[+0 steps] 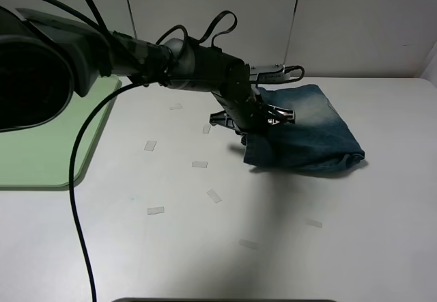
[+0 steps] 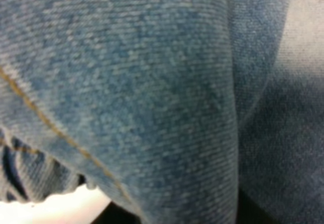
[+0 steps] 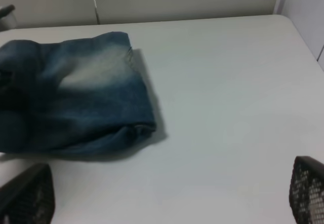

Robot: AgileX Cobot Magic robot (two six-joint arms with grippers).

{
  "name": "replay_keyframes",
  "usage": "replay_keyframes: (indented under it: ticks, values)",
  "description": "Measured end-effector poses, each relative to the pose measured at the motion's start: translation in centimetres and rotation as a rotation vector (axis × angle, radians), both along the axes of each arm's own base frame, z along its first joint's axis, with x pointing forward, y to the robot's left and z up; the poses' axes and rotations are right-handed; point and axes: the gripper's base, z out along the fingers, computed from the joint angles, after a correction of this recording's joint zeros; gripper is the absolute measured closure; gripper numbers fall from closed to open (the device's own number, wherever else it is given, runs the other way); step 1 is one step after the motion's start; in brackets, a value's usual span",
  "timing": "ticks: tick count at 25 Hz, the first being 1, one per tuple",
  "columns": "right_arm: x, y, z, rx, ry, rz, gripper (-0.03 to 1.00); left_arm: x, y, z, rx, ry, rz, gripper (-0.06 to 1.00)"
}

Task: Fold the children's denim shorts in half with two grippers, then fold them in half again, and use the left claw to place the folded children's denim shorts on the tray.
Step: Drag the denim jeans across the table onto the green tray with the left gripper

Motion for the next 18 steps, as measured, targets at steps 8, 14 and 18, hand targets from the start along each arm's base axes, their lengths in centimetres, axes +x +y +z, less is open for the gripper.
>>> replay_keyframes:
  ticks: [8,14,18]
  values:
    - [0.0,0.0,0.0,0.000,0.000,0.000,0.27,1.2,4.2,4.0,0.173,0.018,-0.008,0.76]
    - [0.0,0.0,0.0,0.000,0.000,0.000,0.27,2.3,8.7,7.5,0.290,0.047,-0.058,0.76]
    - [0.0,0.0,0.0,0.001,0.000,0.000,0.27,2.9,11.7,9.2,0.344,0.078,-0.077,0.76]
